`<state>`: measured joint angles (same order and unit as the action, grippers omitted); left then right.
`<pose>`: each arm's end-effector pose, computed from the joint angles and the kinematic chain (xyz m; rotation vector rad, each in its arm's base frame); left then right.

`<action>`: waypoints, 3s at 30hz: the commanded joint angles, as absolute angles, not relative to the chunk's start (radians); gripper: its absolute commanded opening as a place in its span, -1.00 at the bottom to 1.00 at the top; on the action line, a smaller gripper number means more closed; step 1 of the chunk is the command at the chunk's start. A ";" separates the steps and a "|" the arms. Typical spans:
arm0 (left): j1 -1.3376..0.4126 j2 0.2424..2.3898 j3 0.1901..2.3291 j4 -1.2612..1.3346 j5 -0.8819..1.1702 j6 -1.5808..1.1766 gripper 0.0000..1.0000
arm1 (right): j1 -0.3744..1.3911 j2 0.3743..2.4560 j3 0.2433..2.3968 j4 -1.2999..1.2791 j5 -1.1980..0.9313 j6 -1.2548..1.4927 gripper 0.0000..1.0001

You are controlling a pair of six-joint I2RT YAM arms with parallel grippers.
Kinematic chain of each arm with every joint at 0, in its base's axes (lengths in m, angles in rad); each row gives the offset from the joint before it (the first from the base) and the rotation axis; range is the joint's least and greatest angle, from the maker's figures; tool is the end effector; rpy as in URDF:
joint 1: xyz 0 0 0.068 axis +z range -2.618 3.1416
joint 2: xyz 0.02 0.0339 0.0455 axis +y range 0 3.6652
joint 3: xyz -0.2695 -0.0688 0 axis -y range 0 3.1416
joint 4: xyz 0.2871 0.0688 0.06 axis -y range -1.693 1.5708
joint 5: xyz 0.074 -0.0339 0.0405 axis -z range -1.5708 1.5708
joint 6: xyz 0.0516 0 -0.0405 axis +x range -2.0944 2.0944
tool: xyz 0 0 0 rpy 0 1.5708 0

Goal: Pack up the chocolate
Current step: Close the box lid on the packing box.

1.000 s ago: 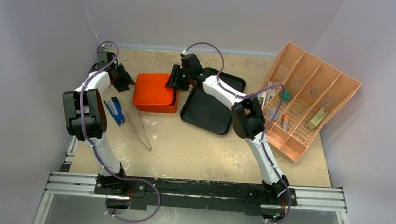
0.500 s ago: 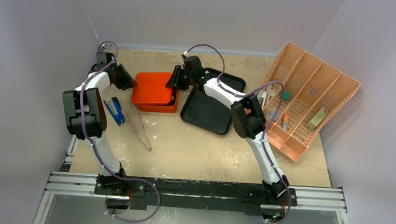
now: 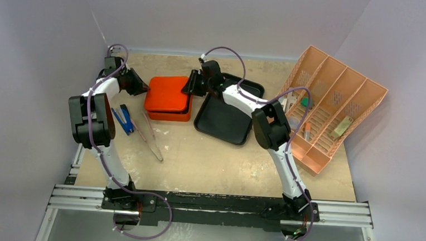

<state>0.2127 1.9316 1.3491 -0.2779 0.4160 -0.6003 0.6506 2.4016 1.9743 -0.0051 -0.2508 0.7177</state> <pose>0.4608 0.0782 0.1659 -0.7891 2.3160 -0.6794 0.4838 0.3843 0.1789 -0.1020 2.1717 1.0880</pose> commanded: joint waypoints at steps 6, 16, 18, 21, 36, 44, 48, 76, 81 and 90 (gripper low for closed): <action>0.160 1.916 1.358 -0.339 0.391 -0.559 -0.52 | 0.664 2.295 1.924 0.052 -0.227 0.652 -0.25; 0.135 1.885 1.357 -0.417 0.330 -0.528 -0.46 | 0.663 2.278 1.902 0.031 -0.202 0.634 -0.21; 0.134 1.884 1.357 -0.437 0.312 -0.517 -0.46 | 0.663 2.274 1.896 0.026 -0.198 0.628 -0.19; 0.132 1.883 1.351 -0.450 0.304 -0.505 -0.47 | 0.662 2.275 1.893 0.018 -0.195 0.623 -0.17; 0.120 1.885 1.369 -0.344 0.357 -0.564 -0.57 | 0.657 2.265 1.895 0.010 -0.166 0.597 -0.19; 0.118 1.889 1.357 -0.278 0.383 -0.580 -0.57 | 0.655 2.276 1.885 0.058 -0.182 0.584 -0.22; 0.118 1.887 1.349 -0.244 0.404 -0.593 -0.56 | 0.656 2.280 1.870 0.099 -0.200 0.582 -0.26; 0.115 1.919 1.379 -0.131 0.486 -0.669 -0.34 | 0.624 2.262 1.791 0.259 -0.197 0.713 -0.45; 0.122 1.891 1.391 -0.198 0.402 -0.641 -0.10 | 0.609 2.251 1.741 0.329 -0.209 0.781 -0.62; 0.134 1.857 1.406 -0.302 0.279 -0.616 -0.07 | 0.578 2.243 1.686 0.434 -0.279 0.922 -0.89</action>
